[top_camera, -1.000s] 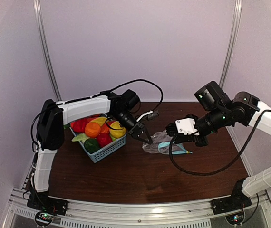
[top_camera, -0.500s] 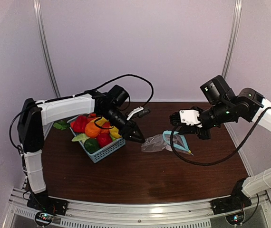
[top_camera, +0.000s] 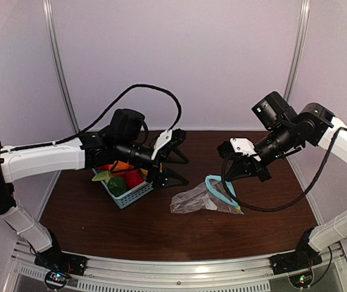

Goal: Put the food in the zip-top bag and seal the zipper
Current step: Pass from the left arm to the right, then pass from the right arm to the left

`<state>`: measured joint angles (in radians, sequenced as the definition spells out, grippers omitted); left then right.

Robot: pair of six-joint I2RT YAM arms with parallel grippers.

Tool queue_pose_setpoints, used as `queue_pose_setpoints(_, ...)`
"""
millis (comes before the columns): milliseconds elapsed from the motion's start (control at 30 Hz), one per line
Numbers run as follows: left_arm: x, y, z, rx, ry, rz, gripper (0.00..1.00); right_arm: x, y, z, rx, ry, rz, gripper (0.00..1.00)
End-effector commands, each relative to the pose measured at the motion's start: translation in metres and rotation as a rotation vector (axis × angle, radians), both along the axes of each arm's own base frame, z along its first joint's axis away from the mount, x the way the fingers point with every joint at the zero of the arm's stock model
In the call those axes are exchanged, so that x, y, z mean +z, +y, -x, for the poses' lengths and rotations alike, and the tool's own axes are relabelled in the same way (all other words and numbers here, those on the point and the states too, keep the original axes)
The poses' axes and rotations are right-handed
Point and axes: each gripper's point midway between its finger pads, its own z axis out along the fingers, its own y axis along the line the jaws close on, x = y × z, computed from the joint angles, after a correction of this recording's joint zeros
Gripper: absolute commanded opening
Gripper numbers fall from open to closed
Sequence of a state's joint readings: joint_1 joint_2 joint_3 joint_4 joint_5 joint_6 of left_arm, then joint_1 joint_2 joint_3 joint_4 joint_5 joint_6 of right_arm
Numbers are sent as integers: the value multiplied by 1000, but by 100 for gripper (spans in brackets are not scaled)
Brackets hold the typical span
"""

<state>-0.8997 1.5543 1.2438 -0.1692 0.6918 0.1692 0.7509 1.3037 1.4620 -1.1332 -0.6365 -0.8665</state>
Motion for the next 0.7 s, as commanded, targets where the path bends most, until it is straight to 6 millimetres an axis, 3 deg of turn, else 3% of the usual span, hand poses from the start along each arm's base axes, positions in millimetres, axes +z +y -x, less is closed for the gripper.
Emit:
queue_pose_setpoints(0,19,-15,21,-81,-1,43,79,0,4,9,30,77,-21,0)
queue_pose_setpoints(300,16,-16,35,-143,98,29,60,1,6,1,13,70,-34,0)
queue_pose_setpoints(500,3,-23,37,-155,140,4,59,7,11,-6,-5,56,-65,0)
queue_pose_setpoints(667,-4,-32,30,-133,140,-12,38,8,13,-9,-7,63,-73,0)
